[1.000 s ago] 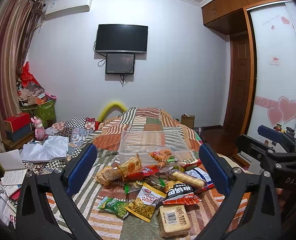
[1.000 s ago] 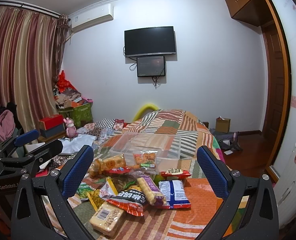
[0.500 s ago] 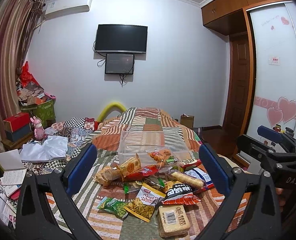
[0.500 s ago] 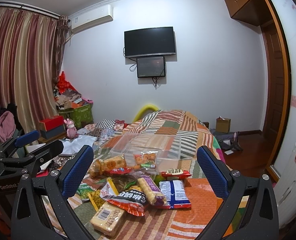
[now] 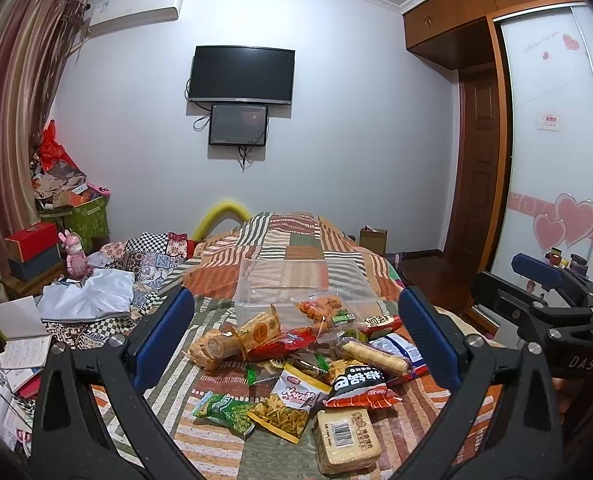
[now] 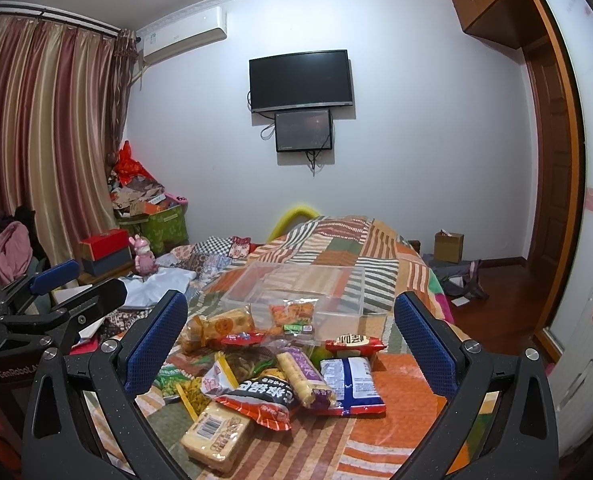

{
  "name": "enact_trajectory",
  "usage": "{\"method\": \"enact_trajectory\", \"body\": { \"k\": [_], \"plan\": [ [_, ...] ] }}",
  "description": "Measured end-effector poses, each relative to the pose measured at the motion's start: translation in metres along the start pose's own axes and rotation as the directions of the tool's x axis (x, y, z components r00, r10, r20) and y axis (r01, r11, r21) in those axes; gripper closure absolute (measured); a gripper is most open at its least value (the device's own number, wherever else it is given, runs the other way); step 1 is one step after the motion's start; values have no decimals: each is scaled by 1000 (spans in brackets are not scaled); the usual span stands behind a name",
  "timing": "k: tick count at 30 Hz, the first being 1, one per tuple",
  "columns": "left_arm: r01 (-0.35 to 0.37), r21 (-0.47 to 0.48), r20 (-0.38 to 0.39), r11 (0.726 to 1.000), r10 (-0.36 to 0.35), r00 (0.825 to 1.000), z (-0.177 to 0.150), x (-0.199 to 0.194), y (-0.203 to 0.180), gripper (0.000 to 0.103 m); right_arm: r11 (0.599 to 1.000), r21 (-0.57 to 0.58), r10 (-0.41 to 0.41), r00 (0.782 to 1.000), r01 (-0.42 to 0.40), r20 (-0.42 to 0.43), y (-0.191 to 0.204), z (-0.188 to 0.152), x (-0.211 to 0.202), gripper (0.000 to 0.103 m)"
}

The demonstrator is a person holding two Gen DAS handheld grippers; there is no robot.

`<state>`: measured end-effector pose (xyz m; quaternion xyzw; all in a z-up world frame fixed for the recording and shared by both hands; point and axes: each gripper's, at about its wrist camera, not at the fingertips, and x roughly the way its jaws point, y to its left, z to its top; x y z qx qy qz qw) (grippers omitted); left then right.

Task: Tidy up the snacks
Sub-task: 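Grasp the clear breadstick bag with the left gripper while the right grasps the orange noodle-ball bag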

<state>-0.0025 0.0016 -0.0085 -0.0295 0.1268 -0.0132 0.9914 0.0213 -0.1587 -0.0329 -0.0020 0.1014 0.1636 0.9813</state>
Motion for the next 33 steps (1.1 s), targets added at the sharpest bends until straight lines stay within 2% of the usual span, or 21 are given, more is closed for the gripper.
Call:
{"method": "enact_trajectory", "body": {
  "k": [6, 15, 19, 20, 26, 30, 33],
  "plan": [
    [2, 5, -34, 1000, -2, 999, -5, 13, 4, 0, 1000, 9, 8, 999, -8, -47, -5, -7, 17, 0],
    [1, -25, -149, 1000, -4, 989, -20, 55, 23, 0, 1000, -11, -7, 987, 6, -161, -15, -26, 54, 1],
    [-20, -38, -204, 999, 11, 979, -27, 79, 36, 5, 1000, -7, 4, 975, -5, -223, -20, -32, 72, 8],
    [-27, -31, -217, 999, 20, 976, -29, 85, 38, 10, 1000, -5, 5, 972, -6, -235, -21, -33, 76, 9],
    [-31, -31, -314, 999, 20, 949, -40, 123, 60, 18, 1000, -18, 15, 958, -21, -285, -27, -34, 102, 10],
    [-53, 1, -356, 999, 50, 933, -42, 144, 71, 20, 999, -20, 35, 946, -44, -321, -31, -33, 121, 11],
    [-49, 16, -378, 999, 51, 924, -43, 160, 79, 20, 998, -19, 52, 936, -63, -349, -32, -33, 137, 17]
  ]
}}
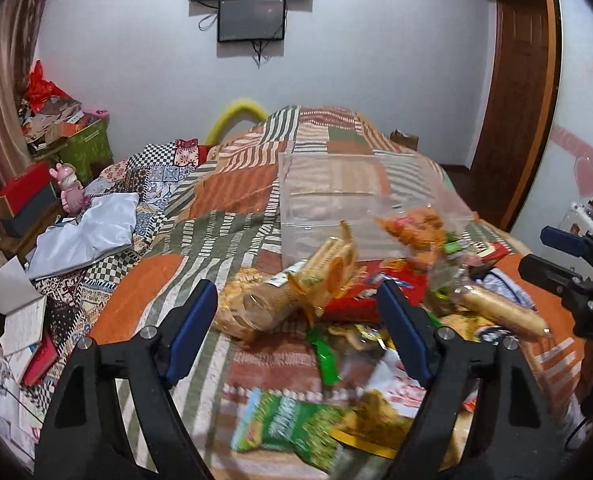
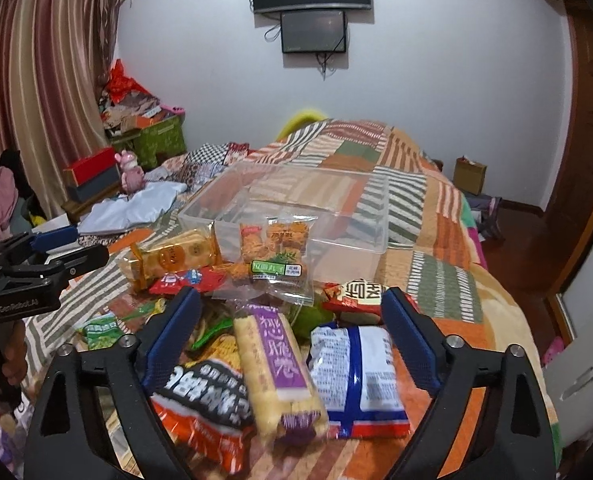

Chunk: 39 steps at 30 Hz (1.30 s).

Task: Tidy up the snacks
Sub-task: 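Grasp the clear breadstick bag with the left gripper while the right grasps the orange noodle-ball bag, then carry both bags over the clear plastic box and open both grippers to drop them in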

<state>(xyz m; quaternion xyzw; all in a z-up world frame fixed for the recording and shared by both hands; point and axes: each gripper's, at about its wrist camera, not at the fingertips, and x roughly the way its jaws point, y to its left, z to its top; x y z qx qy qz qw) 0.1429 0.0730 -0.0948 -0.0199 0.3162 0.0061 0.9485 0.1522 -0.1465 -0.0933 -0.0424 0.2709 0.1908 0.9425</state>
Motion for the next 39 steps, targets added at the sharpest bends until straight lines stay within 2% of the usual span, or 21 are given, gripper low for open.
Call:
{"method": "enact_trajectory", "body": {
  "k": [4, 7, 14, 18, 22, 30, 32, 37, 39],
  "plan": [
    [32, 6, -49, 999, -32, 998, 8, 21, 7, 29, 1000, 10, 20, 999, -20, -35, -5, 6, 17, 19],
    [69, 28, -87, 997, -66, 994, 14, 37, 3, 30, 999, 29, 45, 996, -43, -75, -10, 11, 32, 24],
    [113, 64, -153, 991, -102, 983, 22, 68, -11, 39, 997, 12, 77, 985, -76, -154, -9, 26, 63, 24],
    [136, 69, -200, 988, -120, 972, 28, 87, -13, 45, 994, 0, 103, 972, -105, -210, -5, 31, 80, 24],
    [172, 52, -254, 984, -153, 955, 30, 102, -12, 52, 990, -16, 128, 955, -137, -266, 0, 36, 91, 24],
    [175, 106, -266, 979, -142, 954, 26, 114, -20, 59, 984, -37, 149, 917, -175, -370, 5, 37, 114, 25],
    [180, 114, -261, 977, -145, 954, 25, 113, -22, 64, 983, -23, 161, 912, -183, -378, 4, 37, 116, 29],
    [191, 135, -250, 972, -153, 956, 23, 109, -23, 79, 984, 1, 166, 916, -178, -365, 1, 37, 115, 39],
    [184, 146, -237, 972, -146, 960, 24, 104, -24, 79, 985, -7, 158, 921, -172, -357, 1, 37, 113, 42]
  ]
}}
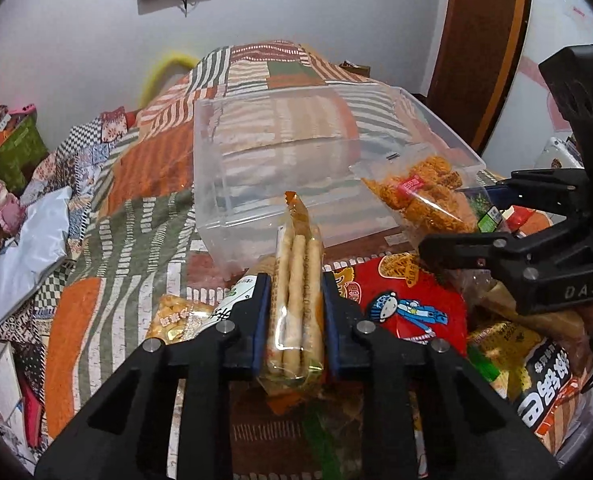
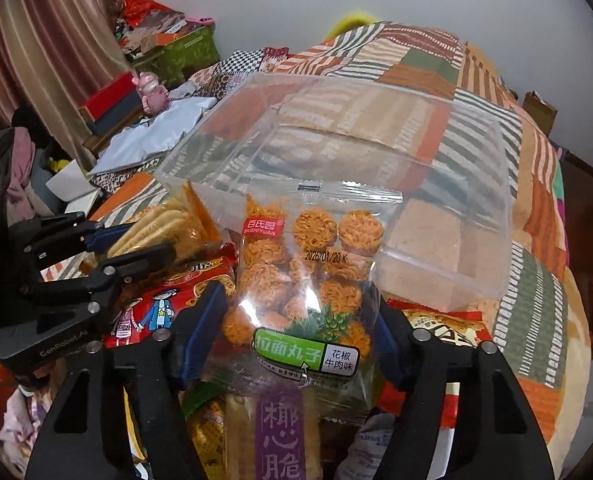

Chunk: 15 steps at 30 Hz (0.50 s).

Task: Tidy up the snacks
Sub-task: 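Carry both bags over the clear plastic box and open both grippers to drop them in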

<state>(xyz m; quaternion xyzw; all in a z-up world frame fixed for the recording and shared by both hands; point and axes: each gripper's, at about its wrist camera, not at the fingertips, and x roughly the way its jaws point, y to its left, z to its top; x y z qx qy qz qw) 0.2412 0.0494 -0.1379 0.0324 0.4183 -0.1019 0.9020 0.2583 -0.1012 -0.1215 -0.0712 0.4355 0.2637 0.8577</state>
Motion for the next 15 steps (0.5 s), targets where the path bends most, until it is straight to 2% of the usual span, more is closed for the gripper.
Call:
{"method": "enact_trajectory", "body": {
  "k": [6, 15],
  "plan": [
    [-11, 5, 42, 1000, 10, 999, 2, -15, -3, 80, 1000, 11, 10, 1000, -10, 22, -3, -4, -9, 52],
    [-33, -13, 95, 999, 34, 995, 17, -40, -2, 80, 999, 38, 27, 996, -30, 87, -8, -5, -32, 54]
  ]
}}
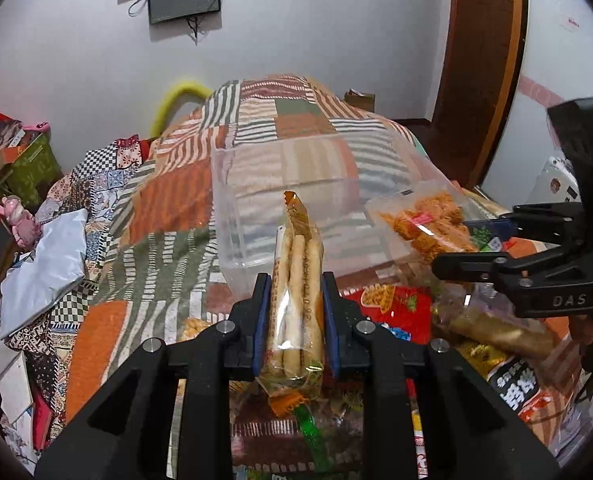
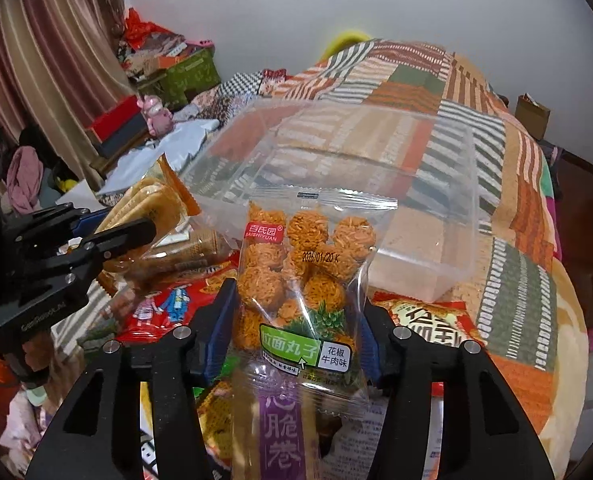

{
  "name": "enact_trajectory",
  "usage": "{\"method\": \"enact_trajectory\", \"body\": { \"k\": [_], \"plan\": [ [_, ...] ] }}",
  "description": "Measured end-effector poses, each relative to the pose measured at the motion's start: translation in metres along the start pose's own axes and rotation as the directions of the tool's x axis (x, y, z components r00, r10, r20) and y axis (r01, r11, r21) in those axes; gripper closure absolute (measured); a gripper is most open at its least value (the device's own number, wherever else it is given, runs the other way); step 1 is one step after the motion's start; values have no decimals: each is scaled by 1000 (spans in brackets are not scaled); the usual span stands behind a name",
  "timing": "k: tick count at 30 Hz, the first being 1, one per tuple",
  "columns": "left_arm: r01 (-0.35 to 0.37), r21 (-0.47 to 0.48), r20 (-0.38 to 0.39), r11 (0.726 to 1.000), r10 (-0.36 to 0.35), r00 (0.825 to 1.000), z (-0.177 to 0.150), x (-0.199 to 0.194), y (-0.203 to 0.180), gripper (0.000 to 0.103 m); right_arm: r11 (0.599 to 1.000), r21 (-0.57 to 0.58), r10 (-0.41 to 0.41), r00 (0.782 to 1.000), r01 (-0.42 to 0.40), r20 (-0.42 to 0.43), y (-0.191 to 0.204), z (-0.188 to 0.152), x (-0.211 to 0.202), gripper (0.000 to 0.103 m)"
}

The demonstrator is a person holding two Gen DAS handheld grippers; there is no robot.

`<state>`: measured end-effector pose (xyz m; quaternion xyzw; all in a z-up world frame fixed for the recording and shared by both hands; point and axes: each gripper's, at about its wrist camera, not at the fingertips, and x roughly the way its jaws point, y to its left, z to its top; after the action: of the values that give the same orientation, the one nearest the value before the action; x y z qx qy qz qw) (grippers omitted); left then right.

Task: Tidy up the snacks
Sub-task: 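Carry both bags over the clear plastic box and open both grippers to drop them in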

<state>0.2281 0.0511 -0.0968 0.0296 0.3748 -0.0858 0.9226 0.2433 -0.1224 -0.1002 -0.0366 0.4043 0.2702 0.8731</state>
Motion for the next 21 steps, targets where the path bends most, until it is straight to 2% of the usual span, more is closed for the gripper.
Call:
{"method": "enact_trajectory", "body": {
  "k": [6, 14, 21],
  "plan": [
    [-5, -20, 16, 1000, 6, 1000, 17, -1, 4, 80, 999, -12, -31, 998, 32, 56, -2, 11, -14, 53],
    [-16, -34, 40, 999, 17, 999, 44, 10, 8, 80, 996, 25, -82, 992, 80, 97, -24, 37, -10, 53],
    [-1, -77, 21, 997, 3, 1000, 62, 40, 22, 80, 993, 66, -104, 992, 99, 75, -45, 55, 16, 53]
  ]
}}
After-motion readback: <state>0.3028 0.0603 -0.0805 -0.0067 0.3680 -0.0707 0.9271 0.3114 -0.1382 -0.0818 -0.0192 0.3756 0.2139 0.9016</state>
